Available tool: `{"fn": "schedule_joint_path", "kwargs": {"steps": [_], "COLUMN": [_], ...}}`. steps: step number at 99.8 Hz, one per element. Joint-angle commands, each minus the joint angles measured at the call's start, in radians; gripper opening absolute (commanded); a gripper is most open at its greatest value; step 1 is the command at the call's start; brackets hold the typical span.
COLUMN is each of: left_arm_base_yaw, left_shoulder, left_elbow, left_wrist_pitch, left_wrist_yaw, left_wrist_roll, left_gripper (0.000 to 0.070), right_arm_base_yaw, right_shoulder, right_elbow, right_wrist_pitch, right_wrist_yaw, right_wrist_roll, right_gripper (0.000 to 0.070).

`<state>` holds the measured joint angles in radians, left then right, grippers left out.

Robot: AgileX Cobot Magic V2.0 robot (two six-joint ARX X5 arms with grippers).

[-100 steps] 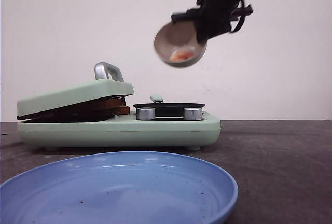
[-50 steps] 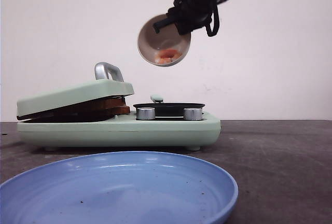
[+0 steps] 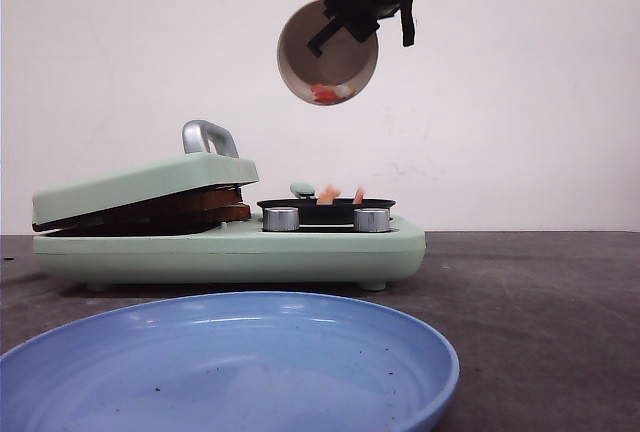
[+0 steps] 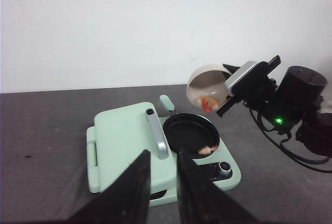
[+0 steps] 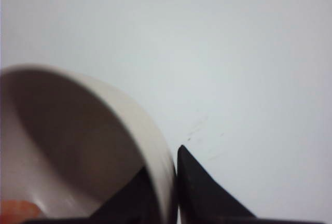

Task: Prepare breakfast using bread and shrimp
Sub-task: 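Tilt the bowl with the right gripper to pour the shrimp into the pan, then return the bowl with the right gripper and set it on the table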

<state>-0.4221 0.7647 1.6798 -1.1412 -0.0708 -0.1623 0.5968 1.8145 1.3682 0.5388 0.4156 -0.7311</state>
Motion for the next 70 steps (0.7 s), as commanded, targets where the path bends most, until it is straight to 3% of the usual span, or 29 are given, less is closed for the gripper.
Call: {"fn": "schedule_joint_path", "kwargs": {"steps": [1,39,70], "left_arm_base_yaw": [-0.005,-0.005,-0.005], "left_shoulder": [0.003,0.003,0.003], "left_elbow": [0.017,0.017,0.017], "left_wrist_pitch": [0.011,0.011,0.011], "left_wrist_yaw": [-0.008,-0.011,-0.011], "left_wrist_roll": [0.020,0.020,0.028], "left_gripper": [0.0015,0.0015,0.0015], "right_arm_base_yaw": [0.010,0.010,0.010], "right_shoulder": [0.025,0.030,0.030], "right_elbow": [0.026,0.032,0.074], "right_wrist_pitch": [0.024,0.125,0.135], "right_wrist_yaw": [-0.001,-0.023,-0.024], "right_wrist_roll": [-0.042,-0.235,-0.245], "right_gripper": [0.0000,0.0000,0.0000]}}
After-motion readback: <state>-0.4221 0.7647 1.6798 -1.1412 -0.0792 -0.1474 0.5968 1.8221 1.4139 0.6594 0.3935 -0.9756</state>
